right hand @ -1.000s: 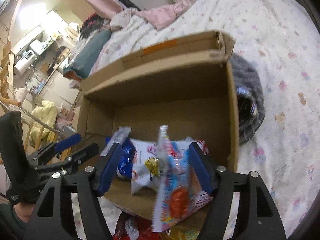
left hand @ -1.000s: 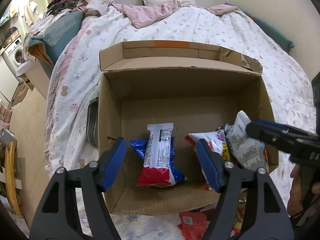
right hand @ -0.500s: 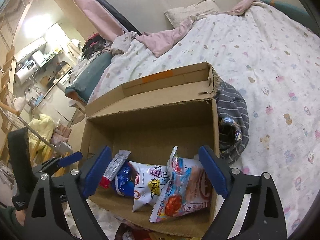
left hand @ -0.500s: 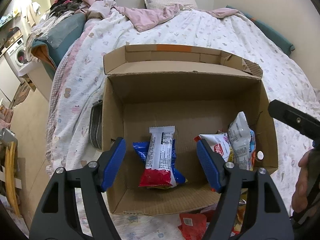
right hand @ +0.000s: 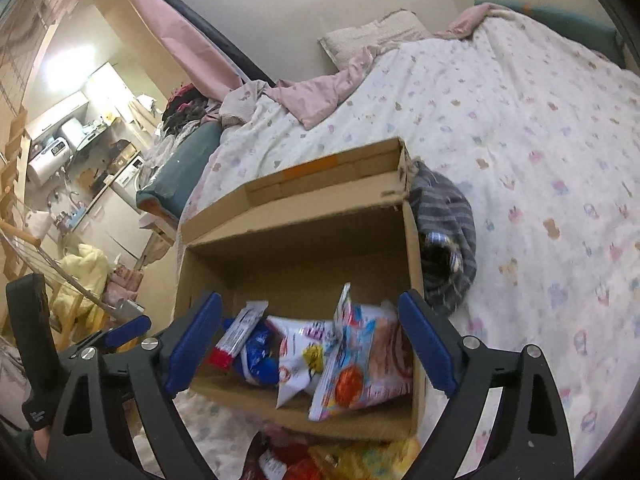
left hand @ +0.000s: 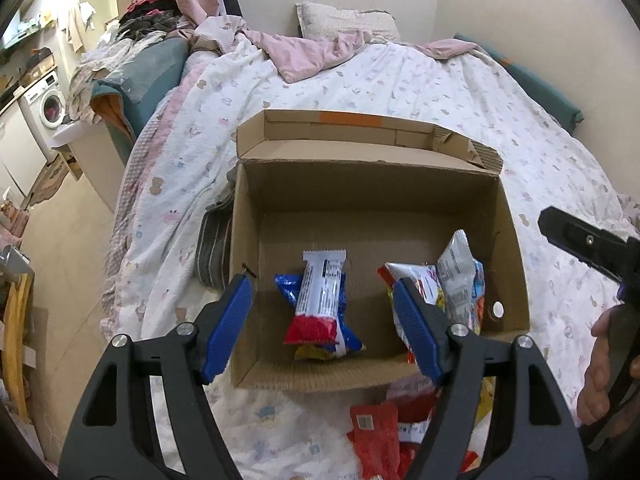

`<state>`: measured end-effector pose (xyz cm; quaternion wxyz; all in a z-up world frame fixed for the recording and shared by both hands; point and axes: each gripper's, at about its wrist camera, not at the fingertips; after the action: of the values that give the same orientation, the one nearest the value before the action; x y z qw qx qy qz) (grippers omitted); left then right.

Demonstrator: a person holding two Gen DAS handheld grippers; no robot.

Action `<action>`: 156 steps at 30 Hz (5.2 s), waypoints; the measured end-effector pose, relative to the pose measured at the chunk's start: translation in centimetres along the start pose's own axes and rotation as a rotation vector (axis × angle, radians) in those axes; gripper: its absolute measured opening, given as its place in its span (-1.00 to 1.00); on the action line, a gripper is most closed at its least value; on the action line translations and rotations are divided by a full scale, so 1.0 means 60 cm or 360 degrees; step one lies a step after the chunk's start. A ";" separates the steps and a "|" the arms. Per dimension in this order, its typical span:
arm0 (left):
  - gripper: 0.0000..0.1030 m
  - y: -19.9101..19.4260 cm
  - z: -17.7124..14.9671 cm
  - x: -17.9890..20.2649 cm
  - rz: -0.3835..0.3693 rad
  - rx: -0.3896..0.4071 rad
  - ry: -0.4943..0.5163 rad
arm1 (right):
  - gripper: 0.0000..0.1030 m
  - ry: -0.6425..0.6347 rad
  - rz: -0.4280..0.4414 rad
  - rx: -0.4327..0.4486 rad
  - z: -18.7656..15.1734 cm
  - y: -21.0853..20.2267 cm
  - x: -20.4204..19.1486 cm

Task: Organize snacks
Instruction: 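Lower both items into the box and open both grippers, then move both grippers down to the snack pile beside the box, then grasp the blue Lonely God bag with the left gripper while the right grasps the yellow cheese bag, then carry the blue bag and yellow cheese bag over the box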

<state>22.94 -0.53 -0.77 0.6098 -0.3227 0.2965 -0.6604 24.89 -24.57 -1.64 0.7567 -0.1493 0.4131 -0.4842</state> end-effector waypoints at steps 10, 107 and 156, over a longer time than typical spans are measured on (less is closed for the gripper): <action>0.37 -0.044 -0.045 -0.015 -0.0009 -0.0007 -0.0117 | 0.78 -0.0057 -0.0039 -0.0050 -0.053 -0.039 -0.025; 0.06 -0.017 -0.225 -0.078 -0.0126 -0.0602 -0.0500 | 0.30 -0.0324 -0.0418 -0.0976 -0.200 0.158 0.030; 0.06 -0.092 -0.063 -0.044 0.0046 -0.0142 -0.0284 | 0.22 -0.0058 0.0104 -0.0095 -0.053 -0.109 0.008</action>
<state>16.70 2.51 1.05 0.6282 -0.4028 0.2747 -0.6064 18.57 -27.59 0.29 0.7747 -0.1672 0.4182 -0.4438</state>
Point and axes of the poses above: each gripper's, at about its wrist camera, not at the fingertips, and y roughly the way its jaws point, x to its right, z to its top, and after that the axes turned 1 degree about -z, right-handed
